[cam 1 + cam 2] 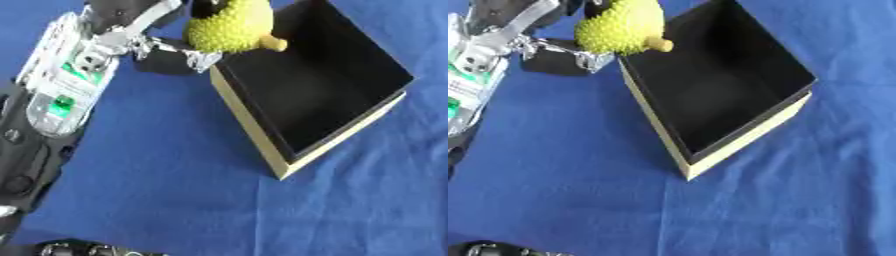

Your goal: Pick up objects on the table and place them in the box.

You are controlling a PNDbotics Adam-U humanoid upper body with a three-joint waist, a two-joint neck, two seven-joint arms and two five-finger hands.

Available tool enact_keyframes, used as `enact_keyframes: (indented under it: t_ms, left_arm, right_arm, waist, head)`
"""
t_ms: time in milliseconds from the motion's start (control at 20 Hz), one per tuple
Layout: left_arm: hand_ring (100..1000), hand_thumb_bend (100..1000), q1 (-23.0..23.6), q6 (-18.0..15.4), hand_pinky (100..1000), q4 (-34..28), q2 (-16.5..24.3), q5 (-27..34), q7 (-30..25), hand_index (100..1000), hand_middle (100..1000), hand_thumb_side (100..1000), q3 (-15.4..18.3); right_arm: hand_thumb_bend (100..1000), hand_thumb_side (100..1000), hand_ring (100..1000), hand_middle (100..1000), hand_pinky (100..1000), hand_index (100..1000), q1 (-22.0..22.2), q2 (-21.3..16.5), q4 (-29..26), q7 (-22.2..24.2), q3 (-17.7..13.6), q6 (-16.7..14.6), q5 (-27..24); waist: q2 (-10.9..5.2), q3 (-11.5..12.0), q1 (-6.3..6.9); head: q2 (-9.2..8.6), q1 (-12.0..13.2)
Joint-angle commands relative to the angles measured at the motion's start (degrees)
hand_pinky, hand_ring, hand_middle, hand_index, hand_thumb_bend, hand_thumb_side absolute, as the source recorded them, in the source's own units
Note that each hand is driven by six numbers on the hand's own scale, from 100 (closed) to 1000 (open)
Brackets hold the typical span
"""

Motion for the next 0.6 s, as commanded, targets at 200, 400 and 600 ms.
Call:
enact_keyframes:
  t_ms: [200,400,600]
  left_arm:
    - [356,100,-3.03,0.37,194,2.07,-2.02,0.39,-1.13,378,357,100,-1.53]
    - [352,100,-5.34,0.68,189,7.3,-6.12,-2.17,-2.05,378,353,100,-1.53]
    - [347,100,-6.78,0.15,196,10.13,-7.39,-4.21,0.66,382,352,100,-1.1]
  right_arm:
    - [100,205,784,614,818,837,-1.38,-0.78,-1.44,-0.13,-0.65,0.04,-0.86]
    - [100,216,785,613,818,837,-1.6,-0.49,-1.63,0.0,-0.66,0.01,-1.05]
    - [100,240,788,613,819,839,-1.69,-0.19,-1.61,0.02,-0.81,0.14,-1.19]
  waist:
    - [-14.21,-1.37,0.19]
    - [-13.87,-1.79,-0.02]
    - [-13.61,-2.04,0.04]
  head:
    - [-0.75,0.83]
    - [-0.81,0.27]
    - [-0.75,0.13]
